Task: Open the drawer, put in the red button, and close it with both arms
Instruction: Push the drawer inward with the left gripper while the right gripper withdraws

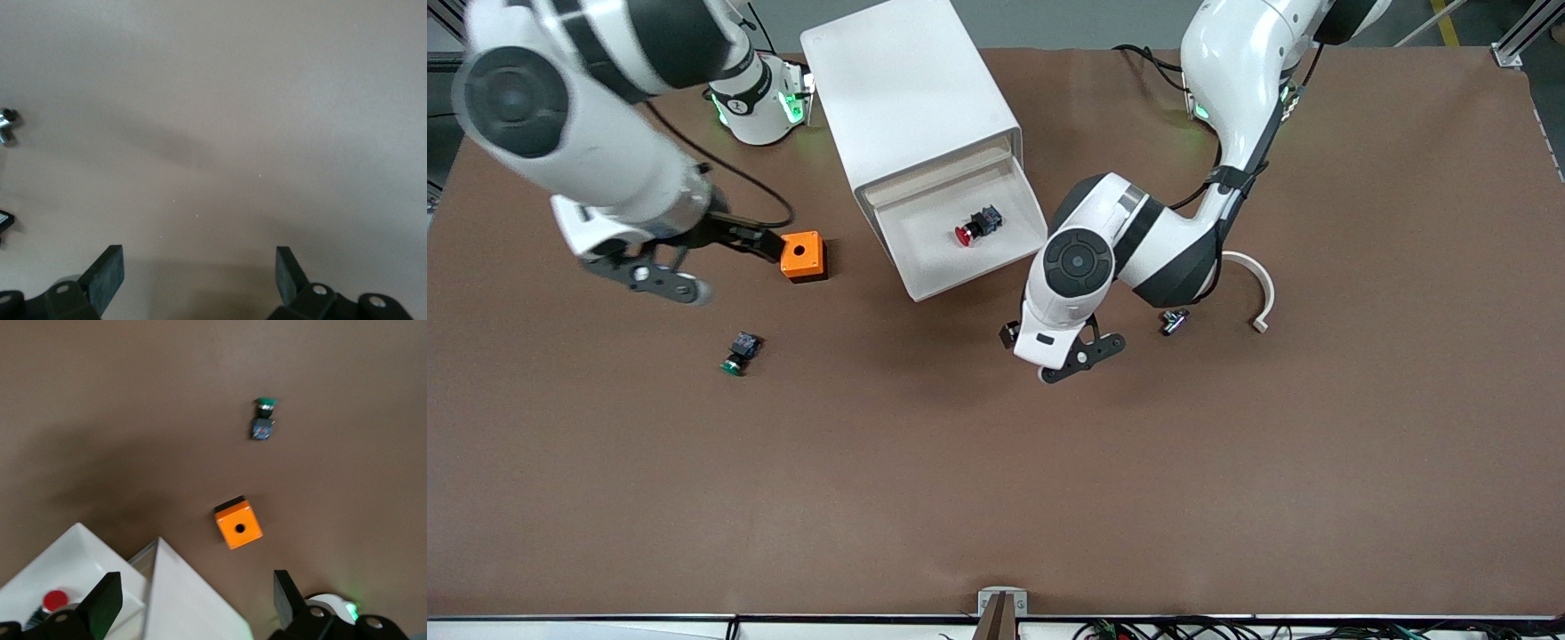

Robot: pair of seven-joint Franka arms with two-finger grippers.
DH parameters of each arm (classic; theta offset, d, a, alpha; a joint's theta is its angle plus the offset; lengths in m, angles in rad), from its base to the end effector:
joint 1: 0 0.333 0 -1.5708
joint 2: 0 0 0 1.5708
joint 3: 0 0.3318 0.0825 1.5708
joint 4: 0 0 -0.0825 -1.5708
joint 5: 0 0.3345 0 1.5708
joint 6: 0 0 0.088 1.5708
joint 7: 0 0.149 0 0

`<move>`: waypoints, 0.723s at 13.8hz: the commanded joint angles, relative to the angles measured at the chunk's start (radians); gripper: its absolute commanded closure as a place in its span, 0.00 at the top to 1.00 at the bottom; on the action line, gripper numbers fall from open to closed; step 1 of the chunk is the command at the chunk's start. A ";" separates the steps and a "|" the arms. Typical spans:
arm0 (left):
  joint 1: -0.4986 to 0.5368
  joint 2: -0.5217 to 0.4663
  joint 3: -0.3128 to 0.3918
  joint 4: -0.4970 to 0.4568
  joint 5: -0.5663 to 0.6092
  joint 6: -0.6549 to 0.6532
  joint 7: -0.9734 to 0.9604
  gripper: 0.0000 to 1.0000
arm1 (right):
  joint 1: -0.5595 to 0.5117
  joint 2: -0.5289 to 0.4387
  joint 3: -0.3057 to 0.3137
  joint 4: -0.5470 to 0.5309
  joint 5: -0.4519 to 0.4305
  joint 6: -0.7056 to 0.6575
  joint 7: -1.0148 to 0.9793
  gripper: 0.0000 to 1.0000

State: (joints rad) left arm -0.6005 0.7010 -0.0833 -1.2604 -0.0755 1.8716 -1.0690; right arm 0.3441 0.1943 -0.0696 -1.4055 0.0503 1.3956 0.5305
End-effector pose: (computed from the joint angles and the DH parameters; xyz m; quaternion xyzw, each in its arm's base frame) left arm 0.5394 -0.4338 0.3280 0.9743 0.2117 -0.0762 0.0066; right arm 0.5143 0.1571 0.5520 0.9867 -0.1252 -0.1007 0.0230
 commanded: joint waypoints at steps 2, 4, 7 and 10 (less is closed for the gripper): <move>-0.039 0.011 0.002 -0.004 0.010 -0.008 -0.003 1.00 | -0.167 -0.035 0.022 -0.016 -0.017 -0.035 -0.320 1.00; -0.059 0.014 0.002 -0.004 0.010 -0.008 -0.003 1.00 | -0.247 -0.044 0.022 -0.016 -0.021 -0.062 -0.452 1.00; -0.088 0.028 0.002 -0.004 0.010 -0.006 -0.003 1.00 | -0.324 -0.050 0.022 -0.013 -0.026 -0.082 -0.533 1.00; -0.117 0.038 0.002 -0.004 0.008 -0.006 -0.003 1.00 | -0.344 -0.049 0.022 -0.010 -0.024 -0.079 -0.535 1.00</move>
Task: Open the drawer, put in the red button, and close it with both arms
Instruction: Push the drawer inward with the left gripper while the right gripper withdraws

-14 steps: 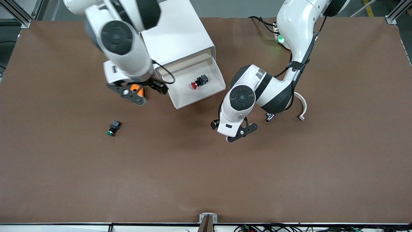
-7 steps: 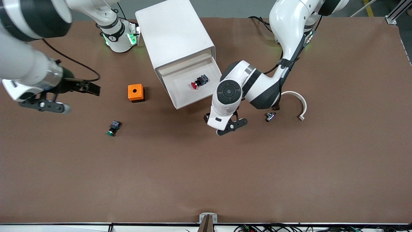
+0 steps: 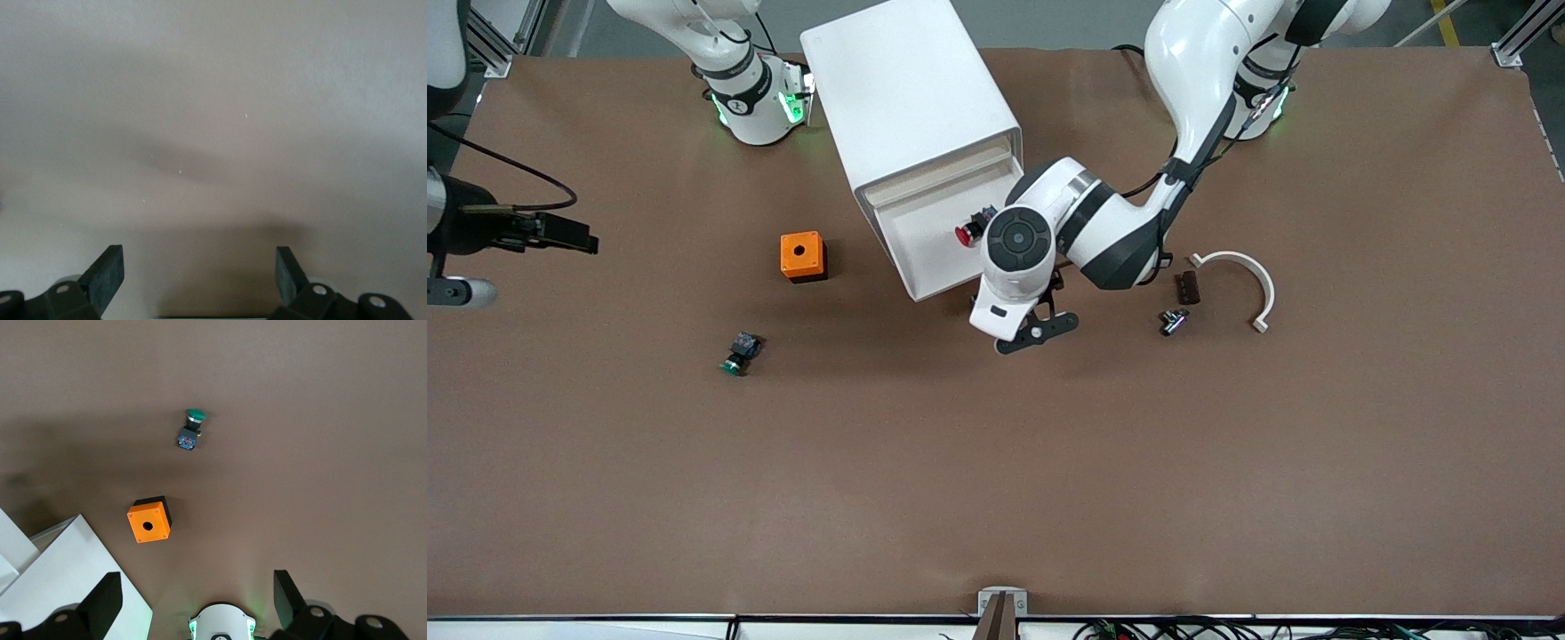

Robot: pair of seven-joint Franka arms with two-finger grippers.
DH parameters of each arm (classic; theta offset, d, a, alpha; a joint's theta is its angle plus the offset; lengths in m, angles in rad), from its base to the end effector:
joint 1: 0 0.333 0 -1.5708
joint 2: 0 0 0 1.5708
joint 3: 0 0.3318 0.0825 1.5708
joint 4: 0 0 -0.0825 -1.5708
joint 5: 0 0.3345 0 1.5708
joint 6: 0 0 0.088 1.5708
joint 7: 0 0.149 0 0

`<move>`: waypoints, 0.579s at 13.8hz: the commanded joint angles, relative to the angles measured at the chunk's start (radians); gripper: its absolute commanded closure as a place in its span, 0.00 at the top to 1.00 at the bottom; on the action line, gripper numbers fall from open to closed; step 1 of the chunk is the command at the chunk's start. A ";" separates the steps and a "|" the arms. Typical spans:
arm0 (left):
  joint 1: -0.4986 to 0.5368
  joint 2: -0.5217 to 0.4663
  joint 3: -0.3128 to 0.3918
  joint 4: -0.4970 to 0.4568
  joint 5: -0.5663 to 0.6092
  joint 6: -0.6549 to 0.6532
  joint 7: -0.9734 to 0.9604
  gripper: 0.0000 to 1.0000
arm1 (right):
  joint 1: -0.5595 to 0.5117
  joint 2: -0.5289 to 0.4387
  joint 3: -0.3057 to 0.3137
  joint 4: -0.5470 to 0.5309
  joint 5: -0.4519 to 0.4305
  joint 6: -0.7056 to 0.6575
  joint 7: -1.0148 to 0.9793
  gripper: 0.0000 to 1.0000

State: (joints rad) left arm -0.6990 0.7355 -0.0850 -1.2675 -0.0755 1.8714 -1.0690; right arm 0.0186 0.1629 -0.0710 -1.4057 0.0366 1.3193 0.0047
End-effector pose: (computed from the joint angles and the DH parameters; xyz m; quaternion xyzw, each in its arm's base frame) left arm 0.4918 -0.4841 0.3013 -0.9823 -0.1637 0.0902 0.0129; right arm 0.5177 -0.0179 0.5644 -0.9918 0.0263 0.1238 0.0153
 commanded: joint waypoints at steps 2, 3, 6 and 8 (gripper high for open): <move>-0.037 0.004 0.004 0.005 0.007 -0.008 -0.003 1.00 | -0.028 -0.016 0.025 -0.010 -0.004 0.001 -0.011 1.00; -0.040 0.001 0.002 0.005 0.007 -0.006 -0.003 1.00 | -0.023 -0.016 0.027 -0.010 -0.009 0.003 -0.011 1.00; -0.060 0.004 -0.001 0.005 -0.050 -0.006 -0.002 1.00 | -0.026 -0.016 0.027 -0.010 -0.012 -0.002 -0.011 1.00; -0.077 0.005 -0.001 0.005 -0.099 -0.008 -0.002 1.00 | -0.031 -0.017 0.023 -0.012 -0.014 -0.005 -0.012 1.00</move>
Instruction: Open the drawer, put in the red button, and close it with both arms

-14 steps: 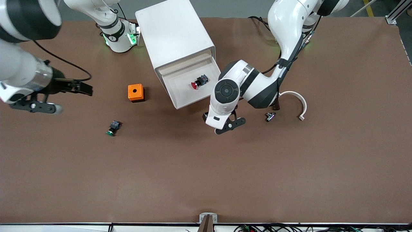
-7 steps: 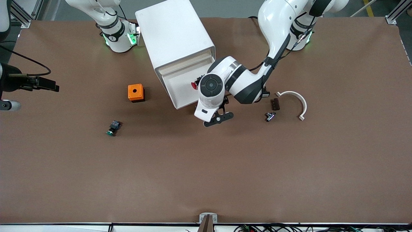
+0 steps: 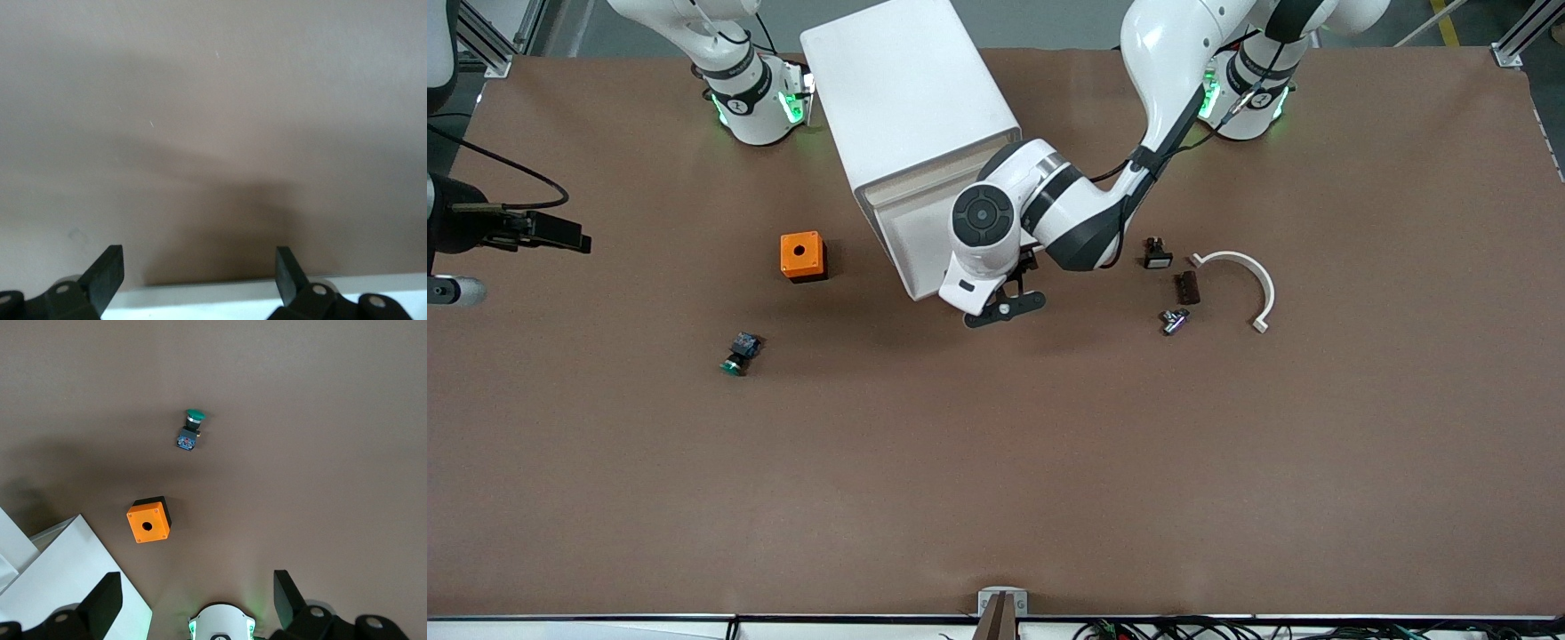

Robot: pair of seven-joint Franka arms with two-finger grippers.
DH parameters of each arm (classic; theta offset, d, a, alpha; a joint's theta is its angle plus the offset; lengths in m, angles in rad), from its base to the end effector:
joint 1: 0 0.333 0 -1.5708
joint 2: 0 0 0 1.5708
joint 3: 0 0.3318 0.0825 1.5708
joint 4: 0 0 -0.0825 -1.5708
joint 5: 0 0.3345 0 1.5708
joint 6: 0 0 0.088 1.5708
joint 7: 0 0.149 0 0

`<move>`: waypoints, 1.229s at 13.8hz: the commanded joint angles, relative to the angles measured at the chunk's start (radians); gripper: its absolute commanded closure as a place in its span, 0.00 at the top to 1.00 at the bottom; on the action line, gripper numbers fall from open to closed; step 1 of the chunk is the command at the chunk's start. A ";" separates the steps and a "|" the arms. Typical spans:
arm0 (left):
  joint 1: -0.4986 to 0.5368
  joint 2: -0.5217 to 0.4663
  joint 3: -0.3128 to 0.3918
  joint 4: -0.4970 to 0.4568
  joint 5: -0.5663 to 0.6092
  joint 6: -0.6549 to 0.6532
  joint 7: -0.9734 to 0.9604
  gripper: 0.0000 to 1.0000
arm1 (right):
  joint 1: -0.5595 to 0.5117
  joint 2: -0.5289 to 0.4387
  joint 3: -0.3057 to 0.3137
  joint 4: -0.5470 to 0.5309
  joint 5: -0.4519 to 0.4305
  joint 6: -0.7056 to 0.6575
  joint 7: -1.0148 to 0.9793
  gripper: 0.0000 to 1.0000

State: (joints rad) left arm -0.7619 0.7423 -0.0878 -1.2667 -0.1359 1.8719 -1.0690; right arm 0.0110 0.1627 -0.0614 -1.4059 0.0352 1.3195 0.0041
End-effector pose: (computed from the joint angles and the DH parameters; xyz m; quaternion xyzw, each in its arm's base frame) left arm 0.4544 -0.5199 0.2982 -0.9831 -0.1423 0.1151 0.0011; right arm 0.5177 -0.0175 0.5644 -0.9919 0.0250 0.1238 0.0153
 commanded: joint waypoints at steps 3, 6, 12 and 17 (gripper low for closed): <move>-0.030 -0.001 0.002 0.003 -0.065 -0.007 0.001 1.00 | -0.046 -0.015 0.014 -0.012 -0.012 -0.005 -0.053 1.00; -0.045 0.000 0.002 -0.002 -0.131 -0.007 0.001 1.00 | -0.045 -0.019 0.017 -0.013 -0.078 -0.009 -0.076 1.00; -0.083 0.002 0.000 -0.040 -0.192 -0.008 0.001 1.00 | -0.046 -0.012 0.017 -0.007 -0.133 -0.016 -0.115 1.00; -0.099 0.002 0.000 -0.060 -0.237 -0.007 0.001 1.00 | -0.036 -0.008 0.025 0.077 -0.140 -0.054 -0.076 1.00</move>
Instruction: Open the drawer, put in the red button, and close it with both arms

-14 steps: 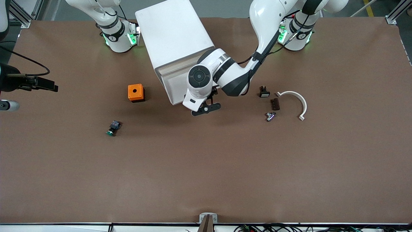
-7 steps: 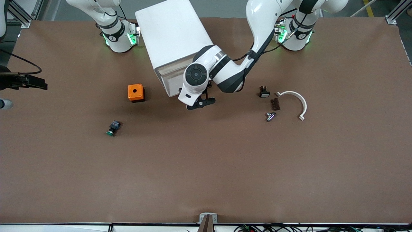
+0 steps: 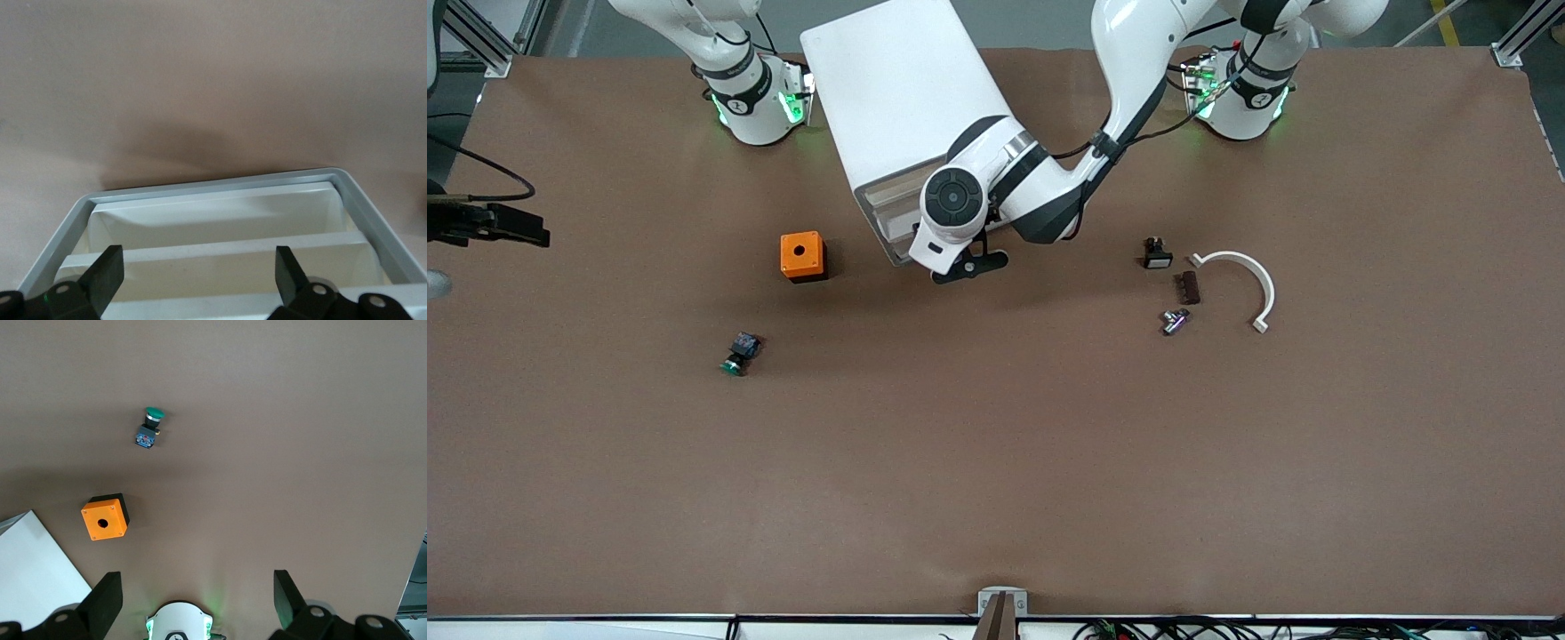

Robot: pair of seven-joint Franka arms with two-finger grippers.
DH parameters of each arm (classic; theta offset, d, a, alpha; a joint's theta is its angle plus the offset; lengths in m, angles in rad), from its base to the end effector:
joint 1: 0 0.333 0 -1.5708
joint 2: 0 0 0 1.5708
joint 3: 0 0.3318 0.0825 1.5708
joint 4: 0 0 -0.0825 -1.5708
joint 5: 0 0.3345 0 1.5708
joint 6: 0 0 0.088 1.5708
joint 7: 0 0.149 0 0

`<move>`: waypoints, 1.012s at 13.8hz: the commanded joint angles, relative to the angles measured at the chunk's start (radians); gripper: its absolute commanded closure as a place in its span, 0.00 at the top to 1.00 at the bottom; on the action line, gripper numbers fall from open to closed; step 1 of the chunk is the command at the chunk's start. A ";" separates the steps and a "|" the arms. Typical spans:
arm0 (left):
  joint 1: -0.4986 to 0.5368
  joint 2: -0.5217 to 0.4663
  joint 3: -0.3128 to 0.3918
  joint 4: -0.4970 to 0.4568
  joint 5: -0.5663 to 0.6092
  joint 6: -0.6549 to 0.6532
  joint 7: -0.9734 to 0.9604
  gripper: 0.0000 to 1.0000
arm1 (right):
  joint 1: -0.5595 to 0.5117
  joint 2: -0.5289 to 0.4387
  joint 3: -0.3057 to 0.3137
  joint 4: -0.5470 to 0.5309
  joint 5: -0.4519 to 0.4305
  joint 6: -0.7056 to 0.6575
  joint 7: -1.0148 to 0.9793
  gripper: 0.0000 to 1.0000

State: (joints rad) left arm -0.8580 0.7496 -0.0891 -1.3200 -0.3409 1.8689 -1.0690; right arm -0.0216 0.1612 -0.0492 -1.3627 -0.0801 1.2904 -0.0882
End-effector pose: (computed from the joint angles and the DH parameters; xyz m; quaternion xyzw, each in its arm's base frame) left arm 0.3761 -0.5675 0.2782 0.9683 0.1335 -0.2104 0.0174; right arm 0.5139 -0.0476 0.5808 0.9923 0.0020 -0.1193 0.0341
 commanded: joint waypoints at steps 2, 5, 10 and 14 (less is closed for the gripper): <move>-0.007 -0.006 0.002 -0.008 -0.065 -0.004 0.001 1.00 | -0.003 -0.012 0.012 0.057 -0.007 -0.028 0.016 1.00; -0.010 -0.006 0.002 -0.008 -0.082 -0.005 0.001 1.00 | -0.006 -0.014 0.006 0.059 0.010 -0.026 0.007 1.00; -0.021 0.001 0.002 -0.024 -0.118 -0.005 0.001 1.00 | -0.006 -0.083 0.006 0.034 0.013 -0.083 0.018 1.00; -0.030 0.008 0.002 -0.025 -0.118 -0.004 0.001 1.00 | -0.005 -0.124 0.006 -0.004 0.054 -0.063 0.015 1.00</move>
State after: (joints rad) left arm -0.8783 0.7596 -0.0894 -1.3408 -0.4376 1.8688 -1.0690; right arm -0.0215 0.0740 -0.0482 -1.3123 -0.0475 1.2147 -0.0862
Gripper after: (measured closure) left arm 0.000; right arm 0.000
